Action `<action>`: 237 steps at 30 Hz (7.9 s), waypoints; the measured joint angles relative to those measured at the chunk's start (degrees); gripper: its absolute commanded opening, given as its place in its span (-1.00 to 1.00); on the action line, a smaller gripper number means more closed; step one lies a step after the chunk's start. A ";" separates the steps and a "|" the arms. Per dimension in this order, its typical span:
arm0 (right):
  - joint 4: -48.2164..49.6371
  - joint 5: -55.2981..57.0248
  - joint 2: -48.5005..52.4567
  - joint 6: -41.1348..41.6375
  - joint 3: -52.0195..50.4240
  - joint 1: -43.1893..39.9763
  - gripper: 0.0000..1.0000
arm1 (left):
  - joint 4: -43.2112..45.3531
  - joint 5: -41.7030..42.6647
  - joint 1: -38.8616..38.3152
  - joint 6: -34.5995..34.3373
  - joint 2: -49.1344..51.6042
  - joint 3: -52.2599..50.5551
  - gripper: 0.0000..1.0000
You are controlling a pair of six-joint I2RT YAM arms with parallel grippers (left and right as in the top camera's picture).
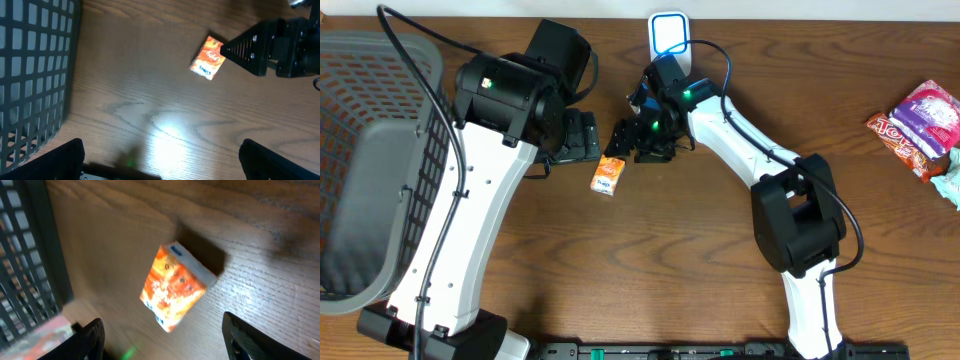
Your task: Scan the item barcode
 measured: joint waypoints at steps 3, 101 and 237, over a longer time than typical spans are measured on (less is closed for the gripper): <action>0.92 0.07 1.20 3.30 0.00 0.50 0.38 | 0.02 0.00 0.00 0.00 0.00 0.00 0.96; 12.59 61.48 8.31 -39.10 26.53 -7.63 -0.98 | 0.00 0.00 0.00 0.00 0.00 0.00 0.96; -37.13 13.97 -89.15 -18.38 -42.36 -40.65 0.98 | 0.00 0.00 0.00 0.00 0.00 0.02 0.96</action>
